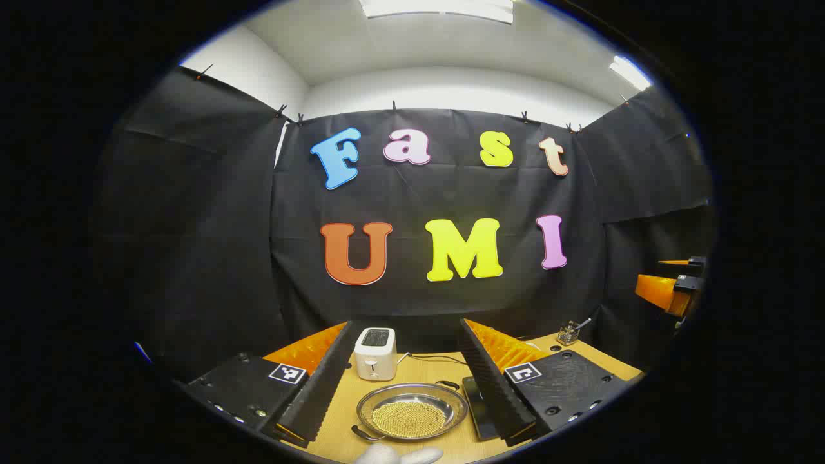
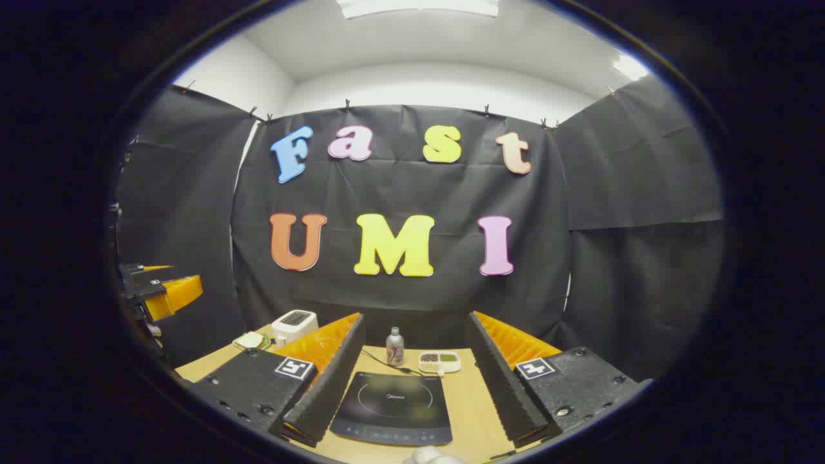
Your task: First push the handle of the pot to place it horizontally, then grasp the pot with both hands and set it on the induction cooktop.
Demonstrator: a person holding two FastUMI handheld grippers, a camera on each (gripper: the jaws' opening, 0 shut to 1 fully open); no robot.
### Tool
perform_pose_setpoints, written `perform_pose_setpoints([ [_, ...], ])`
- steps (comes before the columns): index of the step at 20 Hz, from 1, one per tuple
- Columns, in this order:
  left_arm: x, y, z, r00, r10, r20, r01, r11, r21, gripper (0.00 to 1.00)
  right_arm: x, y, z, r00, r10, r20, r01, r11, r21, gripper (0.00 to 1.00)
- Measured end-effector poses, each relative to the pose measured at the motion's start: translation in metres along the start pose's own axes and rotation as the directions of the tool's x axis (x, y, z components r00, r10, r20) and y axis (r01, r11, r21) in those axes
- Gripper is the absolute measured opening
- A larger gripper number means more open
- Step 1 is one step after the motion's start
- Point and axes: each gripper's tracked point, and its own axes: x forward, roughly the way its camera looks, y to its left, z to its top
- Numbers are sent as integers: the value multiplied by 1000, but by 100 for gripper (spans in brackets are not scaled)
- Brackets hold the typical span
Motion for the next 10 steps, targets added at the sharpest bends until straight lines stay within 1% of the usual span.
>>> perform_pose_setpoints([
  [4, 4, 1, -2, 1000, 10, -7, -10, 1000, -3, 96, 2, -4, -3, 1000, 2, -10, -2, 1000, 0, 99],
  [6, 6, 1, -4, 1000, 16, -5, -16, 1000, 1, 96, 0, -3, -4, 1000, 8, -8, -8, 1000, 1, 97],
  [8, 6, 2, -6, 1000, 19, -13, -19, 1000, 3, 96, 1, -5, -8, 1000, 8, -15, -8, 1000, -4, 99],
  [10, 8, 3, -6, 1000, 19, -13, -19, 1000, -4, 96, 0, -6, -10, 1000, 3, -20, -3, 1000, -2, 97],
])
